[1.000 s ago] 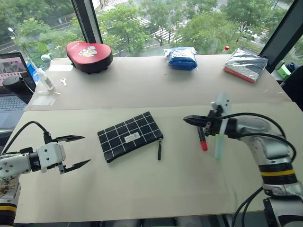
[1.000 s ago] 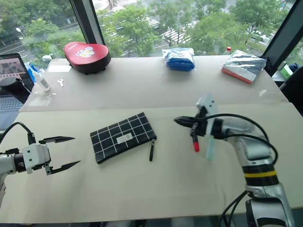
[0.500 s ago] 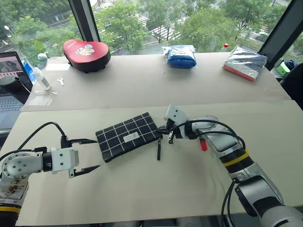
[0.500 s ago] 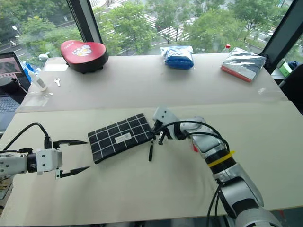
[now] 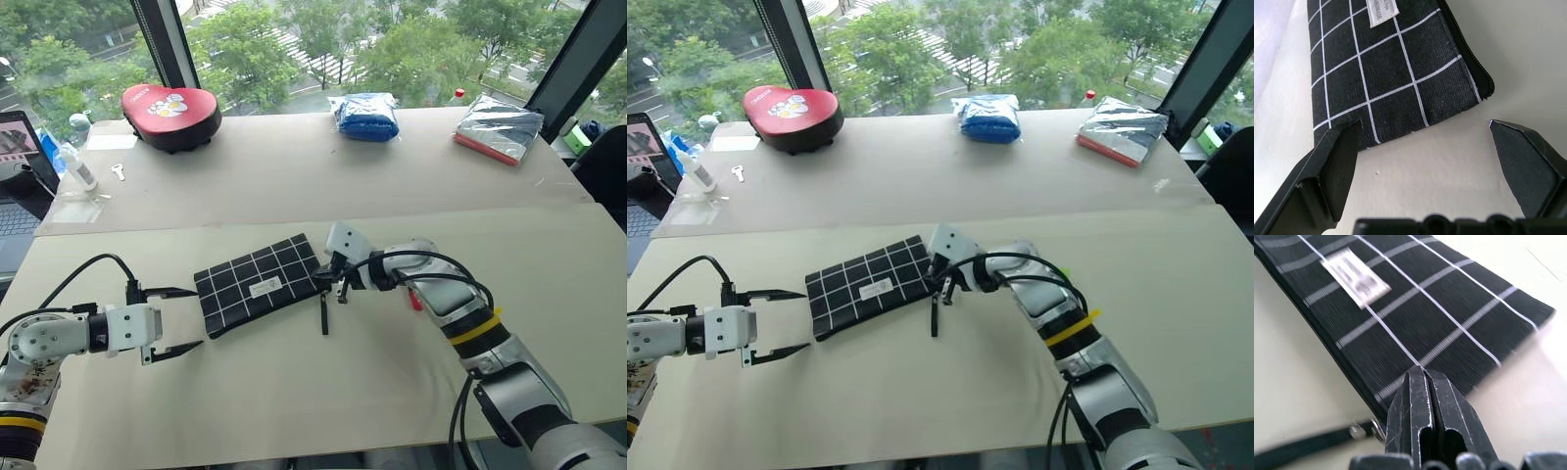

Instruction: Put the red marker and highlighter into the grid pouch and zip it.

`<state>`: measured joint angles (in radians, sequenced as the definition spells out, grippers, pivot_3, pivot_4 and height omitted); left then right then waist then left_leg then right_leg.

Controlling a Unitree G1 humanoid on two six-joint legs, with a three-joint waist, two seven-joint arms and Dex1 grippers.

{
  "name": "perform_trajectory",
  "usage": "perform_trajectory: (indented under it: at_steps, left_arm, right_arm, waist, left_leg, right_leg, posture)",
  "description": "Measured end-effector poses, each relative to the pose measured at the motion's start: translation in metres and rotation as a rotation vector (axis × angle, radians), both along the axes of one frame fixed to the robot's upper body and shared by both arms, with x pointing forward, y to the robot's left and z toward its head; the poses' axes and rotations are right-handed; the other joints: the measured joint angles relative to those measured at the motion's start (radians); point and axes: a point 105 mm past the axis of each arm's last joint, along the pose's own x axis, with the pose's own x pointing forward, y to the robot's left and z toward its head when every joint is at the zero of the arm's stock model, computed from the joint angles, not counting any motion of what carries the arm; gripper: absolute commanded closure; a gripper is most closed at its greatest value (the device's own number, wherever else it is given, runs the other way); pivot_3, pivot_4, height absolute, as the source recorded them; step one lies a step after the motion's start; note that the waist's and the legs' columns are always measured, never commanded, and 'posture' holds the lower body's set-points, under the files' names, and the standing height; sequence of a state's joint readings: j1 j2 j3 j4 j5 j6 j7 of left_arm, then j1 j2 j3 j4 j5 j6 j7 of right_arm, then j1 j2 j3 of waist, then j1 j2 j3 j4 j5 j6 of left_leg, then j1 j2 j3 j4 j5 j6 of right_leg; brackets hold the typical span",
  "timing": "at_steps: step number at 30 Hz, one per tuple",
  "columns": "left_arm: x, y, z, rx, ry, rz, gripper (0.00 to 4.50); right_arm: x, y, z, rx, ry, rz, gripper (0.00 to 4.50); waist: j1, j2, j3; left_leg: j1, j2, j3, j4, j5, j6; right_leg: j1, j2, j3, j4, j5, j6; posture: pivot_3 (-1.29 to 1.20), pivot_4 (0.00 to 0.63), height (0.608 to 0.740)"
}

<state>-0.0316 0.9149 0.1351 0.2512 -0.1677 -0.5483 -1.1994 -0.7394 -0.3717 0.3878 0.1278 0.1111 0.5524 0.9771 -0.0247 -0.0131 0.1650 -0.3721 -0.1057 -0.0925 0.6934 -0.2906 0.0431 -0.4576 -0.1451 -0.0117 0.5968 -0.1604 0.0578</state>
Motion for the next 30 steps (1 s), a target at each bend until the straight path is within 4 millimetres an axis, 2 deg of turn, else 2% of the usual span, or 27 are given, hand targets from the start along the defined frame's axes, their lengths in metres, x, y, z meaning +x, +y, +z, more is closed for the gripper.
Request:
perform_trajectory:
  at_steps: [2, 5, 12, 15, 25, 30]
  left_arm:
    - [0.000, 0.000, 0.000, 0.001, -0.006, -0.004, 0.00]
    - [0.000, 0.000, -0.001, -0.005, -0.006, -0.003, 0.00]
    - [-0.002, -0.001, -0.002, -0.022, -0.001, -0.003, 0.00]
    - [-0.002, -0.004, -0.002, -0.025, 0.000, -0.012, 0.00]
    - [-0.001, -0.008, -0.002, -0.030, 0.007, -0.022, 0.00]
    - [0.005, -0.008, -0.004, -0.007, -0.062, -0.044, 0.00]
  right_arm:
    - [-0.004, 0.003, 0.010, 0.036, 0.007, 0.024, 4.48]
    - [-0.009, 0.005, 0.014, 0.038, 0.014, 0.055, 4.48]
    - [-0.004, -0.010, -0.015, -0.114, -0.010, 0.012, 4.48]
    - [-0.003, -0.008, -0.017, -0.151, -0.073, 0.028, 4.48]
    - [-0.002, -0.009, -0.019, -0.174, -0.099, 0.035, 4.48]
    - [-0.003, -0.011, -0.019, -0.178, -0.100, 0.042, 4.48]
  waist:
    - [0.001, 0.000, 0.000]
    - [0.000, 0.000, 0.000]
    - [0.000, 0.000, 0.000]
    - [0.000, 0.000, 0.000]
    - [0.003, -0.003, -0.002]
    - [0.008, -0.003, -0.002]
  left_leg:
    - [0.000, 0.000, 0.000, 0.000, 0.000, 0.000]
    - [0.000, 0.000, 0.000, 0.000, 0.000, 0.000]
    - [0.000, 0.000, 0.001, 0.000, 0.000, 0.000]
    - [0.001, 0.000, 0.001, 0.000, 0.000, 0.000]
    - [0.003, 0.000, 0.001, 0.001, 0.000, 0.000]
    - [0.003, 0.000, 0.002, 0.001, 0.000, -0.001]
  right_leg:
    - [0.000, 0.000, 0.000, 0.000, 0.000, 0.000]
    - [0.000, 0.000, 0.000, 0.000, 0.000, 0.000]
    - [0.000, 0.000, 0.000, 0.001, 0.000, 0.000]
    - [0.000, 0.000, 0.000, 0.001, 0.000, 0.000]
    - [0.001, 0.000, 0.000, 0.002, 0.000, -0.001]
    - [0.002, 0.000, 0.000, 0.002, 0.001, -0.001]
  posture:
    - [0.00, 0.150, 0.740]
    - [0.00, 0.150, 0.740]
    - [0.00, 0.150, 0.740]
    - [0.00, 0.150, 0.740]
    - [0.00, 0.150, 0.740]
    - [0.00, 0.150, 0.740]
